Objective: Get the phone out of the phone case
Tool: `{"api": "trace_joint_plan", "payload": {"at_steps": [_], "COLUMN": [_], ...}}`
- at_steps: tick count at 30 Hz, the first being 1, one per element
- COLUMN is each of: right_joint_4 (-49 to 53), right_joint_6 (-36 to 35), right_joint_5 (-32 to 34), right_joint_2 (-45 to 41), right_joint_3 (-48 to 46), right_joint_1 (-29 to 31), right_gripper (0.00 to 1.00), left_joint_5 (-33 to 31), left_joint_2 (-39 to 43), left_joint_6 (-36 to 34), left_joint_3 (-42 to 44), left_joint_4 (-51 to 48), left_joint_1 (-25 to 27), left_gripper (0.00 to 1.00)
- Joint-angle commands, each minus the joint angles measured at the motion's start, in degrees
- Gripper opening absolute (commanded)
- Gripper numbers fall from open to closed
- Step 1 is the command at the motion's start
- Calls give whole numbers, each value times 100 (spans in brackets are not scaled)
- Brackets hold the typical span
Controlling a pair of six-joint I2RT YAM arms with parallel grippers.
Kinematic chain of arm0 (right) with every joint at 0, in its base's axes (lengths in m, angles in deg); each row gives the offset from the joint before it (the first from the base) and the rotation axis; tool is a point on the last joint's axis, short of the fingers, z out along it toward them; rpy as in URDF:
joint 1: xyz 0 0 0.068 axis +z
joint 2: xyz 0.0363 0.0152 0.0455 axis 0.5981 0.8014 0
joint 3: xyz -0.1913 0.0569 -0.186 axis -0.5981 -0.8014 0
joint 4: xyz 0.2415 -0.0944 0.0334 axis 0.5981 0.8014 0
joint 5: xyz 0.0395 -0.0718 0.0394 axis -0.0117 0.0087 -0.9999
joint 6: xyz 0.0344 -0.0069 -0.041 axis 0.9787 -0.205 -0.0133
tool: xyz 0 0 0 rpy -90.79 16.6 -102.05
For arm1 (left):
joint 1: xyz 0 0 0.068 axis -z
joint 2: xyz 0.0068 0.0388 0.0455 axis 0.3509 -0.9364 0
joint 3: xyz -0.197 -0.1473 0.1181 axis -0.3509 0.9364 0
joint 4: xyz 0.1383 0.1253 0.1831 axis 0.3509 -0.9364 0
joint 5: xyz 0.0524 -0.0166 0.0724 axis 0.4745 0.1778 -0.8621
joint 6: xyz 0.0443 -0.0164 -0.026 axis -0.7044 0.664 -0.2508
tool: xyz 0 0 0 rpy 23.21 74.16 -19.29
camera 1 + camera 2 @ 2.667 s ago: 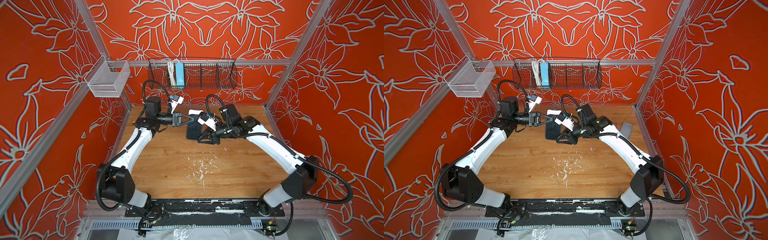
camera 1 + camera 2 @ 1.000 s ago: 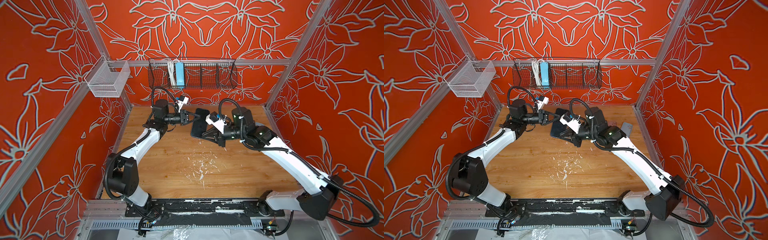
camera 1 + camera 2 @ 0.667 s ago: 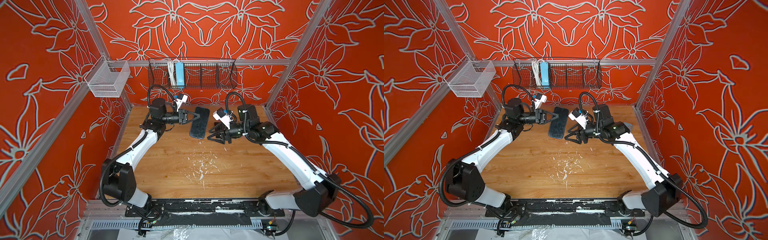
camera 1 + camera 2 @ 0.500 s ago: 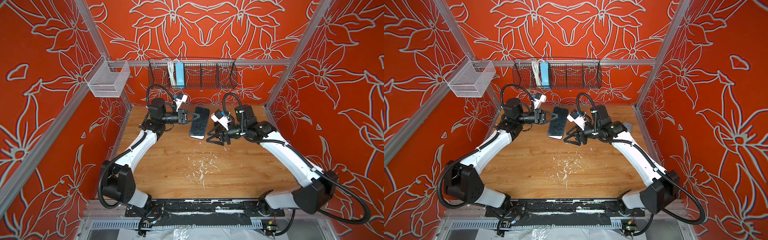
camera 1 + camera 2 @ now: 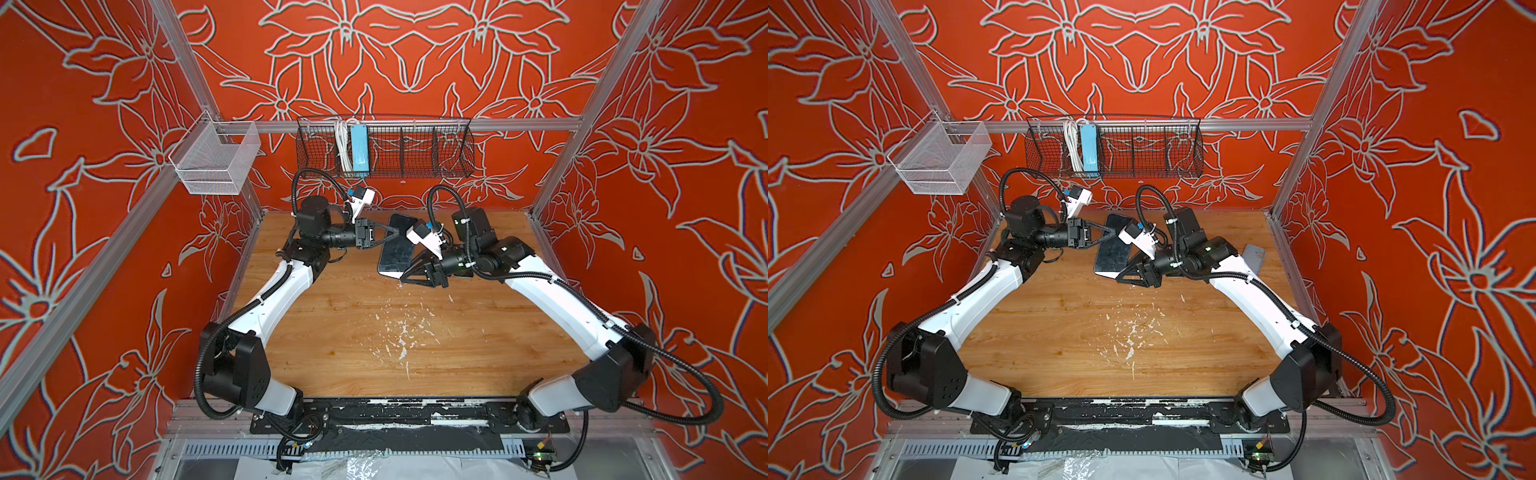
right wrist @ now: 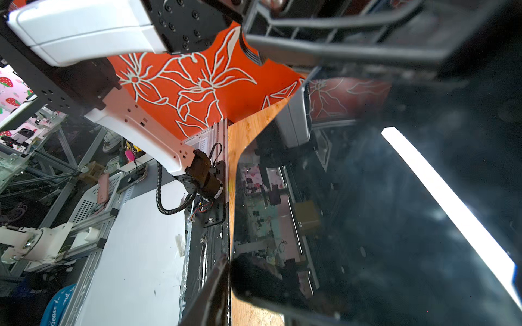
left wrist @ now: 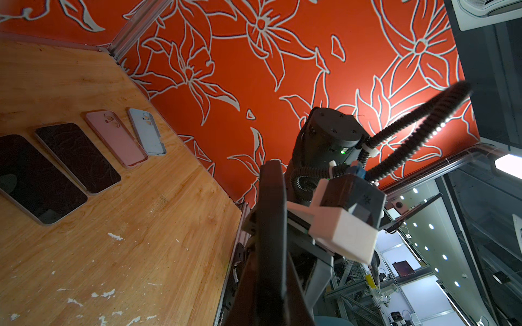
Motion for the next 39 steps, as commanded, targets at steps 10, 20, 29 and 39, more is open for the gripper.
{"api": "trace_joint_plan", "payload": {"at_steps": [10, 20, 29, 39], "right_joint_4": [-163, -522, -709, -1123], "right_joint_6": [-463, -594, -655, -128], "right_joint_5": [727, 1160, 1395, 1022], "right_joint_2": [-167, -475, -644, -871], "right_joint_3": [404, 322, 138, -282], "right_joint_1": [798, 974, 969, 651], "right_gripper": [11, 10, 8, 9], "left_joint_5": [-411, -697, -937, -1113], "left_joint_2": [21, 68, 276, 414], "left_joint_6": [607, 980, 1113, 1062], "left_joint_3": [-46, 205, 337, 261], "left_joint_4": [346, 364, 316, 130], "left_joint_1": [-1, 64, 254, 274], "left_gripper": [0, 0, 0, 0]}}
